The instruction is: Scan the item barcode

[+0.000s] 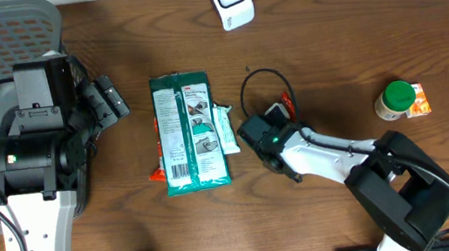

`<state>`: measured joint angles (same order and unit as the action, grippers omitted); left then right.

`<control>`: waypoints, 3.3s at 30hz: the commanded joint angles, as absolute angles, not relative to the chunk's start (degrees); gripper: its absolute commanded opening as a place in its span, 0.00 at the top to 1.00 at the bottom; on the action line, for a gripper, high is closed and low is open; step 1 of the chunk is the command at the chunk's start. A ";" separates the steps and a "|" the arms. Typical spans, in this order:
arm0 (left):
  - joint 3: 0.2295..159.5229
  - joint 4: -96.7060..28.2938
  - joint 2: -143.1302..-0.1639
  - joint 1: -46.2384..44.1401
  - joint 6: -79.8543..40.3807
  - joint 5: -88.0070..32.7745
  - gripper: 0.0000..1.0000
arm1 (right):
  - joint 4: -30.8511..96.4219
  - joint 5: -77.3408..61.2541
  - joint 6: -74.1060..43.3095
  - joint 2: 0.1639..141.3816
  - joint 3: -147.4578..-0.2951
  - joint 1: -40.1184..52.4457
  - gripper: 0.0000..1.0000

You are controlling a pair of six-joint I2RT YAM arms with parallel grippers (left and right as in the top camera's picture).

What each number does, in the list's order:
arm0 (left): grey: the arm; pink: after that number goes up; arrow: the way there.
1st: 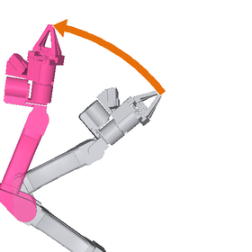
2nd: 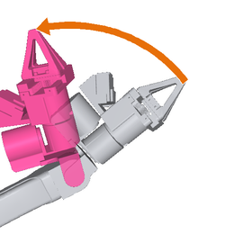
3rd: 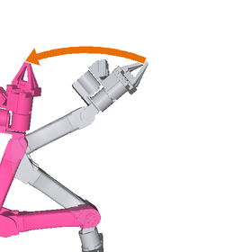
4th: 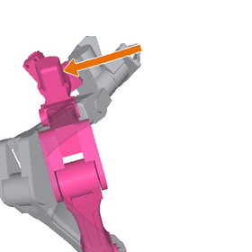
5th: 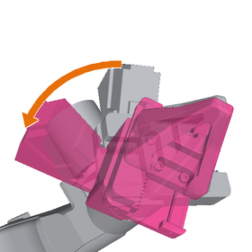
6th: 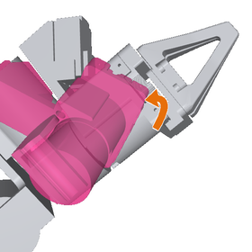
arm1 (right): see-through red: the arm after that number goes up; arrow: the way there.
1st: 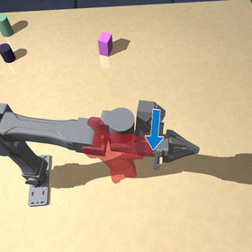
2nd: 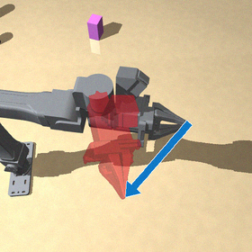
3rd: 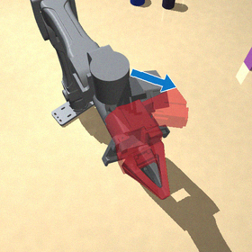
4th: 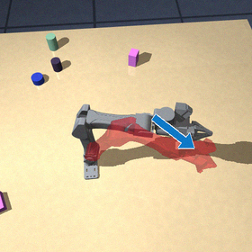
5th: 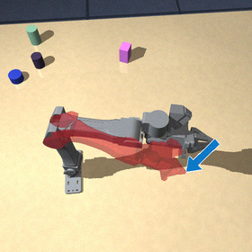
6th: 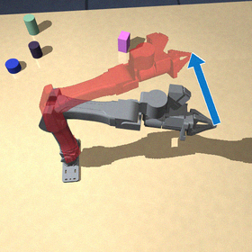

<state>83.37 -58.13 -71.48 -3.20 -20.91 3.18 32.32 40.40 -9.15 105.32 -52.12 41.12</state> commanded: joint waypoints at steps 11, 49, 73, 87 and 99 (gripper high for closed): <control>83.81 -58.26 -71.48 -3.01 -20.16 3.70 0.08 | 31.14 33.28 -12.01 106.19 -54.04 47.46 0.52; 83.81 -58.26 -71.48 -3.01 -20.14 3.70 0.09 | 40.80 1.30 -17.28 100.71 -57.36 27.16 0.99; 83.81 -58.26 -71.48 -3.01 -20.16 3.70 0.09 | 45.28 0.03 -18.26 96.40 -55.68 25.32 0.99; 83.81 -58.26 -71.48 -3.01 -20.16 3.70 0.09 | 44.99 -2.02 -15.07 94.76 -57.74 26.24 0.85; 83.81 -58.26 -71.48 -3.01 -20.16 3.70 0.08 | 47.99 2.55 -11.44 94.39 -67.26 26.20 0.49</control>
<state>83.37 -58.13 -71.48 -3.20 -20.91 3.18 48.21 -0.45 -12.75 94.28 -67.51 25.76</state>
